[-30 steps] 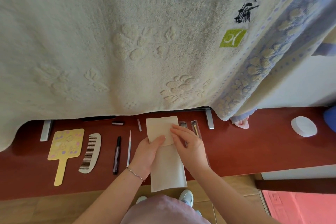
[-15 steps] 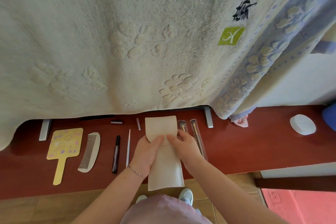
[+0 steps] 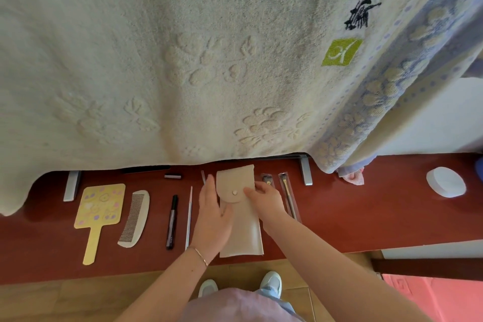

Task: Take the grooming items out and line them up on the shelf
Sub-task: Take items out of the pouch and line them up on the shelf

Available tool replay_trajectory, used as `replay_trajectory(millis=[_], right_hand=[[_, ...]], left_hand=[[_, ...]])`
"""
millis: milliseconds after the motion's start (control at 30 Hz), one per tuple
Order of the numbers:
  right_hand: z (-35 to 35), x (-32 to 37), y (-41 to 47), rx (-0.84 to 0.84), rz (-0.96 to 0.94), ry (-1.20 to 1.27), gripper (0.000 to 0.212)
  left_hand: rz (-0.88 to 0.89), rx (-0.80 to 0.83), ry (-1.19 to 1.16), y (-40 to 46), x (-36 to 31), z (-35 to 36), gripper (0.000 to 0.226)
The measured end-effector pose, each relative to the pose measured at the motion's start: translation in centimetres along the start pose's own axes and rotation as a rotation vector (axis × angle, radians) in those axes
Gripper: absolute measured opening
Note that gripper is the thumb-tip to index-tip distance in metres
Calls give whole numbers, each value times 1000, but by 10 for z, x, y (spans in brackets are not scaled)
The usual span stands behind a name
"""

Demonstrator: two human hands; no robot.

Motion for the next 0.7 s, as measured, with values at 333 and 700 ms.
replay_trajectory(millis=[333,700], right_hand=[[0,11,0,-92,-70,-426,19],[10,11,-44,-52,-258,-1006,56]], left_hand=[[115,193,931,-10,10,29,68],[254,108,1137,-9,-4,29,74]])
Point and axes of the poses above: each hand's wrist, its own y-axis towards the middle knuckle, its own z-axis out of the palm, x = y × z, the point moved 7 cm from there along y, towards the middle knuckle, and after that the axes turned 14 degrees about x, right-handed, at the moved point
